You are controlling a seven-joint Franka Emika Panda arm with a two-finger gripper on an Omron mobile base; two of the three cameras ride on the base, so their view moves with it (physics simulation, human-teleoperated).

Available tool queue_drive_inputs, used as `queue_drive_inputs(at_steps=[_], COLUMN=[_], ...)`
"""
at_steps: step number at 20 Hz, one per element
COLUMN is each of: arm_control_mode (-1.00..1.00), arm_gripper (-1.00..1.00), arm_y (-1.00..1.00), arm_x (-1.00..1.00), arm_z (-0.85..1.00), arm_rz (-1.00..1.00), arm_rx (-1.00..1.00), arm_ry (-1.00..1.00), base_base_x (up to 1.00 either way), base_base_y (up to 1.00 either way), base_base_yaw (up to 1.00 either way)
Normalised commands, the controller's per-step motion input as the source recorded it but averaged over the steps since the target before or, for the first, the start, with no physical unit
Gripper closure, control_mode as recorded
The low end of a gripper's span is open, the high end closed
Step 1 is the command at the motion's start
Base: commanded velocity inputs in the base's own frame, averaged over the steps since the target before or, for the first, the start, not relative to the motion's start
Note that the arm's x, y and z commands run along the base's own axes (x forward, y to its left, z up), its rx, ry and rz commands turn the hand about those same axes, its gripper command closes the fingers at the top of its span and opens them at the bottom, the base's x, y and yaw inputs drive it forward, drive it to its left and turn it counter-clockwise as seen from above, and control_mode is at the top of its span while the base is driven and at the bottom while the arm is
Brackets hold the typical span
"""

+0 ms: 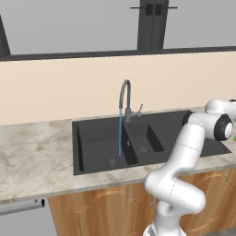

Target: Soak the sponge with water for a few seconds and then drop it inside the sink.

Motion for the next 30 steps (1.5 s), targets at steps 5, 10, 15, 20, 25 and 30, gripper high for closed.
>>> queue_drive_inputs(at_steps=[5,10,15,20,25,30], arm_control_mode=[-1.00,-1.00,-1.00,-1.00,-1.00,-1.00], arm_gripper=[-1.00,-1.00,-1.00,-1.00,-1.00,-1.00], arm_y=[0.00,-0.07,-0.14,-0.14,-0.13,-0.04], arm_x=[0.01,0.09,0.19,0.05,0.00,0.00], arm_z=[-0.16,-0.12,0.00,-0.04,-0.38,-0.55], arm_rz=[0.00,0.00,0.00,0.00,0.00,0.00], arm_rx=[0.00,0.00,-0.02,0.00,0.00,0.00], arm_ry=[0.00,0.00,0.00,0.01,0.08,0.17], base_base_x=[0.00,0.00,0.00,0.00,0.00,0.00], base_base_y=[0.00,0.00,0.00,0.00,0.00,0.00], base_base_yaw=[0.00,0.00,0.00,0.00,0.00,0.00])
